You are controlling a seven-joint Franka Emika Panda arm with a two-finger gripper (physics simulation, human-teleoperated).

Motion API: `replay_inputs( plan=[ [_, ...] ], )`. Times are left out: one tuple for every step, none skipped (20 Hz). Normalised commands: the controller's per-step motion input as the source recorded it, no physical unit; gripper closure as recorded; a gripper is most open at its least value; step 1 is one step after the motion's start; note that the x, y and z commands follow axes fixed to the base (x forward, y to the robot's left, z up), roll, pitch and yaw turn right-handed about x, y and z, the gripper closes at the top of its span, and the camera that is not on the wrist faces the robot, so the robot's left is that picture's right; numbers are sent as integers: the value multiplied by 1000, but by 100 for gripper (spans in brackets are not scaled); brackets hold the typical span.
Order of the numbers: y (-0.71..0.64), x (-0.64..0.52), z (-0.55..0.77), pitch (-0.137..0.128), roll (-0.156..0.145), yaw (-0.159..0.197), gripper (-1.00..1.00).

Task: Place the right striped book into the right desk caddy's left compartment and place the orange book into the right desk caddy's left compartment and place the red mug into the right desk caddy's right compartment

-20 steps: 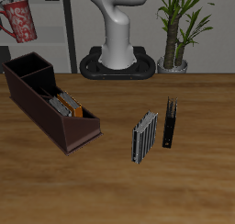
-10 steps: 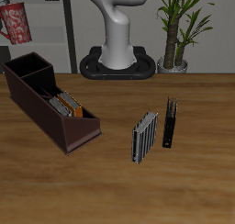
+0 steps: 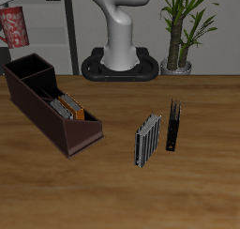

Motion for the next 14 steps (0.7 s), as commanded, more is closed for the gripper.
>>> replay_inputs(
  plan=[
    [-112,306,-164,65,4,-45,100],
    [131,-20,-6,0,0,0,100],
    [-207,323,-201,69,-126,-124,100],
    [15,107,-91,-10,-14,-1,100],
    [-234,261,-147,66,91,-171,100],
    [-31,78,-114,-16,-60,-71,100],
    [121,58,-215,-14,-21,35,100],
    [218,119,-337,75,82,-71,100],
    [102,130,-323,45,-78,-68,100],
    [274,106,-333,39,-10,46,100],
    [184,98,-267,63,-11,2,100],
    [-46,151,-166,42,-115,-139,100],
    [-136,28,-27,-39,-329,-115,100],
    [262,-79,-68,-47,43,-40,100]
  ],
)
